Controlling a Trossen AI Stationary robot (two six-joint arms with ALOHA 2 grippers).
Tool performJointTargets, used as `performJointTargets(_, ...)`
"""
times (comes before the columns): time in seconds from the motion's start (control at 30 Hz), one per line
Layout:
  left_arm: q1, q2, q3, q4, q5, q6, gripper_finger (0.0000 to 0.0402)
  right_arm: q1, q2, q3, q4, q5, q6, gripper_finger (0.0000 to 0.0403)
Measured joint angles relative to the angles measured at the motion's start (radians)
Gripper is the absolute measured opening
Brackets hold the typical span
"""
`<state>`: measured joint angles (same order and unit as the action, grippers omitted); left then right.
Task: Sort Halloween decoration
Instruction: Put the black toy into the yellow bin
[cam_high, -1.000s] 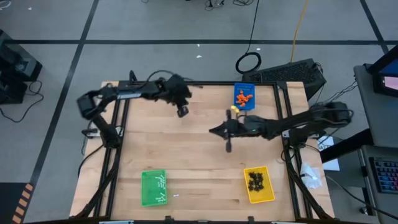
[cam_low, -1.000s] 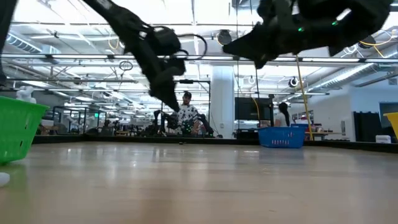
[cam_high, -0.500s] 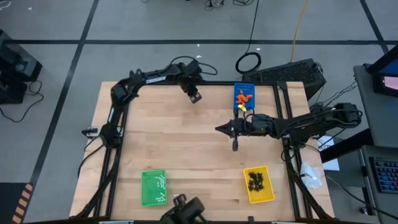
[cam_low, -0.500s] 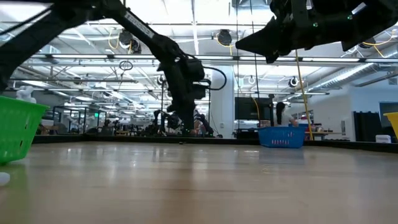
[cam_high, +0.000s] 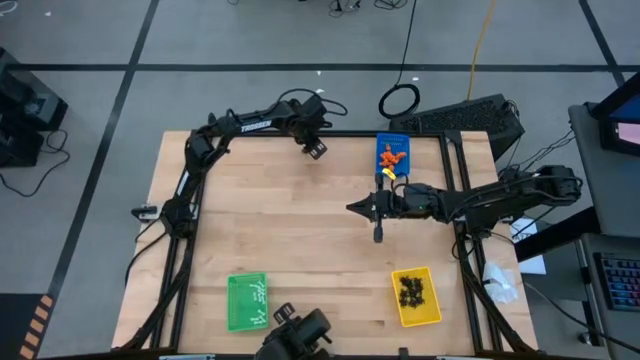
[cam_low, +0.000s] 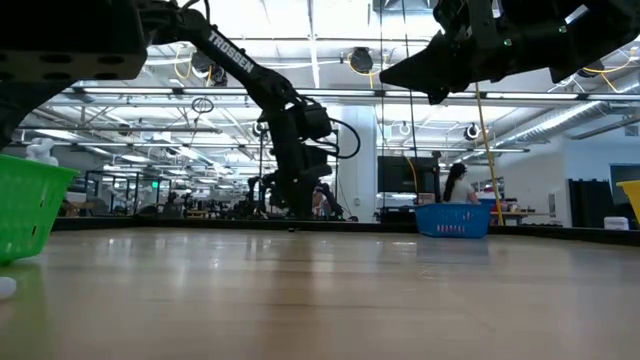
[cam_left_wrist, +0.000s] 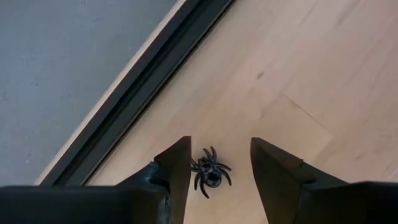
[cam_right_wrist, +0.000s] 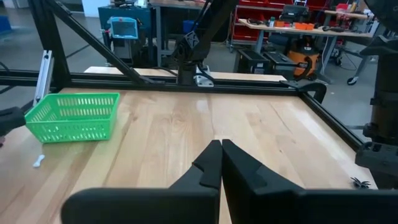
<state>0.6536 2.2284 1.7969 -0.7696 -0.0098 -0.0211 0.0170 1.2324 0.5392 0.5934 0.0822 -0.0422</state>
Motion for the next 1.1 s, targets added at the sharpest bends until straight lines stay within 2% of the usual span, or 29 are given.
performJointTargets(0.43,0.012,0.032,-0.003,-0.002,-0.059,-0.053,0.0164,0.004,0.000,0.000,0.008,0.000,0.006,0.0000)
performJointTargets(1.1,0.016,0.060,-0.003,-0.008,-0.021,-0.045,0.0164,0.005,0.000,0.000,0.024,-0.005,0.030,0.0000)
